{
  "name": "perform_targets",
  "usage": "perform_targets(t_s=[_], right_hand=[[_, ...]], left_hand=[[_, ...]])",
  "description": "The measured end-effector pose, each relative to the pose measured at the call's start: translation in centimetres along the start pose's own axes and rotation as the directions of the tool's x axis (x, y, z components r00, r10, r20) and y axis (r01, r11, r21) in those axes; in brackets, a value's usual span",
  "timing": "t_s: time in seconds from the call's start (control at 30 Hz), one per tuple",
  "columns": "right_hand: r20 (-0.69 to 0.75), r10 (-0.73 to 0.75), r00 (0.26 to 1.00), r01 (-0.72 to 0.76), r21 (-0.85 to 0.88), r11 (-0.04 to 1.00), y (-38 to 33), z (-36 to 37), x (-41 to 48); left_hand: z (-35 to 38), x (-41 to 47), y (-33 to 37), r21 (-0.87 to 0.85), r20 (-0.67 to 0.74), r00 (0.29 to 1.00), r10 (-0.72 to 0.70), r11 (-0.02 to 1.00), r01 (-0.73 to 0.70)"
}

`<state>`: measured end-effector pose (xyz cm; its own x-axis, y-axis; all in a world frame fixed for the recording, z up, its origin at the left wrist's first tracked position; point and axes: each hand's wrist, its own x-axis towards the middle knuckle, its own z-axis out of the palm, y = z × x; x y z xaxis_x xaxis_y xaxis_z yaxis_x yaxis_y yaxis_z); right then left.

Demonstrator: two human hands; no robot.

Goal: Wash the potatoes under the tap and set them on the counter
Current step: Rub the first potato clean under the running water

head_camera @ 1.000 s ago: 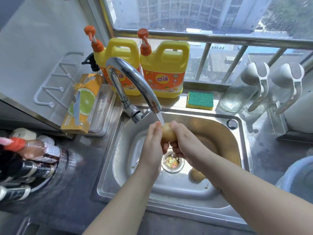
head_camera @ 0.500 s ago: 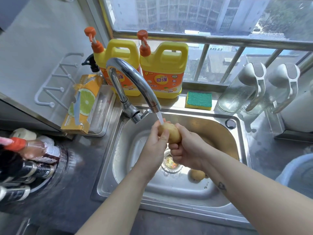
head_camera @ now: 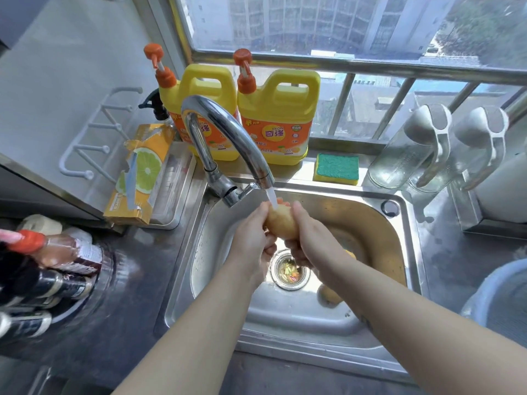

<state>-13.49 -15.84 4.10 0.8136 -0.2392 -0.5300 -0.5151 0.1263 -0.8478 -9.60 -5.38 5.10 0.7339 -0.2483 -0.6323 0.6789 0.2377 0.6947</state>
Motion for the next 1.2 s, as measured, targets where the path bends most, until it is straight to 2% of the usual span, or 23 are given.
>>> perform_targets(t_s=[0.07, 0.13, 0.23, 0.37, 0.47, 0.6, 0.67, 0.77, 0.83, 0.93, 1.07, 1.2], right_hand=[[0.031, 0.16, 0.987, -0.162, 0.15, 0.975, -0.3, -0.7, 0.0], [0.09, 0.267, 0.96, -0.281, 0.222, 0.934, -0.6, -0.6, -0.1], [0.135, 0.311, 0.941, -0.336, 0.252, 0.907, -0.6, -0.1, 0.0], [0.1, 0.229, 0.968, -0.244, 0.173, 0.954, -0.7, 0.5, -0.1], [0.054, 0.19, 0.98, -0.195, 0.101, 0.976, -0.8, 0.7, -0.1], [0.056, 0.241, 0.969, -0.246, 0.131, 0.96, -0.8, 0.4, 0.1], [0.069, 0.249, 0.966, -0.256, 0.138, 0.957, -0.8, 0.2, 0.2], [0.064, 0.192, 0.979, -0.196, 0.069, 0.978, -1.2, 0.4, 0.1], [0.052, 0.138, 0.989, -0.139, 0.017, 0.99, -1.2, 0.6, 0.0], [0.048, 0.065, 0.997, -0.063, -0.043, 0.997, -1.0, 1.0, -0.2], [0.082, 0.024, 0.996, -0.008, -0.186, 0.982, -0.8, 1.1, 0.0], [0.154, -0.134, 0.979, 0.185, -0.399, 0.898, -0.3, 0.6, 0.1]], left_hand=[[-0.7, -0.3, -0.8, 0.032, 0.103, 0.992, 0.077, 0.996, -0.08], [-1.4, -0.6, -1.5, 0.131, 0.19, 0.971, 0.144, 0.977, -0.17], [-2.2, -0.2, -2.2, 0.376, 0.234, 0.948, 0.215, 0.879, -0.292], [-1.2, 0.1, -2.0, 0.41, 0.086, 0.952, 0.295, 0.86, -0.304], [0.0, 0.5, -1.4, 0.363, -0.022, 0.964, 0.263, 0.901, -0.237], [-0.5, 0.1, -1.4, 0.261, 0.036, 0.987, 0.155, 0.952, -0.159], [-1.2, 0.0, -1.7, 0.209, 0.097, 0.984, 0.151, 0.963, -0.169], [-2.0, 0.0, -2.3, 0.368, 0.193, 0.951, 0.241, 0.881, -0.298], [-1.7, 0.0, -2.3, 0.412, 0.14, 0.948, 0.286, 0.854, -0.319], [-0.6, 0.3, -1.8, 0.372, 0.015, 0.95, 0.312, 0.88, -0.295], [-0.3, 1.1, -1.3, 0.324, -0.11, 0.962, 0.252, 0.924, -0.205], [-0.8, 0.8, -0.8, 0.254, -0.146, 0.972, 0.186, 0.956, -0.145]])
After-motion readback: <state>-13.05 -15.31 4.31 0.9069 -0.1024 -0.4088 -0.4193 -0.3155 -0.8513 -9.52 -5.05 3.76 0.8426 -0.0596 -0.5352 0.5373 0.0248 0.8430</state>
